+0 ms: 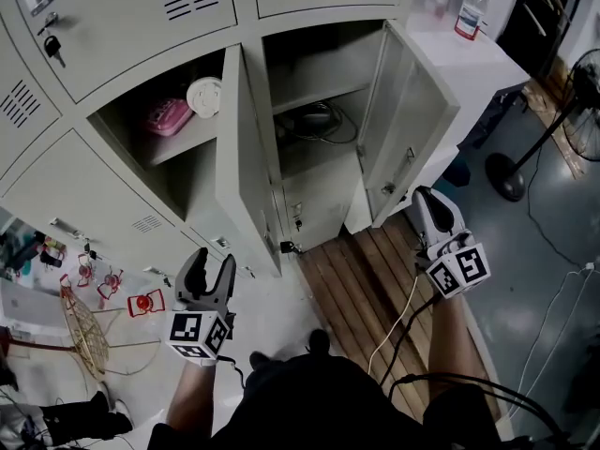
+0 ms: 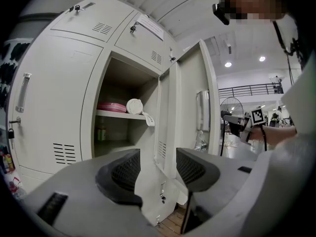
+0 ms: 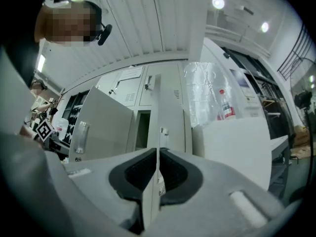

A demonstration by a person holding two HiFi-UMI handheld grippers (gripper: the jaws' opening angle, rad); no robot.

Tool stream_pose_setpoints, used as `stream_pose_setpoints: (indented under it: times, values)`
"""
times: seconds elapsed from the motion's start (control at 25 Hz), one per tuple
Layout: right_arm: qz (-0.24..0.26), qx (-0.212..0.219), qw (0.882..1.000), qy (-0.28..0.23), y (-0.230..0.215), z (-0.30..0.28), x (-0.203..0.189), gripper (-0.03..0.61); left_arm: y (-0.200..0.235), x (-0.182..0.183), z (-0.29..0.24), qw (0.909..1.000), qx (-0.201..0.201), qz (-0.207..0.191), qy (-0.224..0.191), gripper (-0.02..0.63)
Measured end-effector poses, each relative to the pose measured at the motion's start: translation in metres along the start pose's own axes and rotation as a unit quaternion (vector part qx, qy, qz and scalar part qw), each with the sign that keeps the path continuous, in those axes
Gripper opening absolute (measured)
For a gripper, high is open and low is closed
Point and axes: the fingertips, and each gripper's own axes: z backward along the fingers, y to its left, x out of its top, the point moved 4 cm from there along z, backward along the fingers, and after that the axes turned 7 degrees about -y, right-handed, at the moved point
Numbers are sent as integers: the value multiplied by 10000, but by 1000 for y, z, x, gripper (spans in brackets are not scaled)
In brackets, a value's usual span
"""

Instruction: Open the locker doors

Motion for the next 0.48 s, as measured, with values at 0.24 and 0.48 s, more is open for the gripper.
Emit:
stream_pose_setpoints:
  times: [0.24, 0.48]
  values:
    - [21, -643, 9974, -308, 11, 9, 18, 20, 15, 4, 19, 10000, 45, 11, 1, 222]
    - [176, -1086, 9935, -286, 45, 13, 28, 48, 38, 11, 38, 10000, -1, -97, 23, 222]
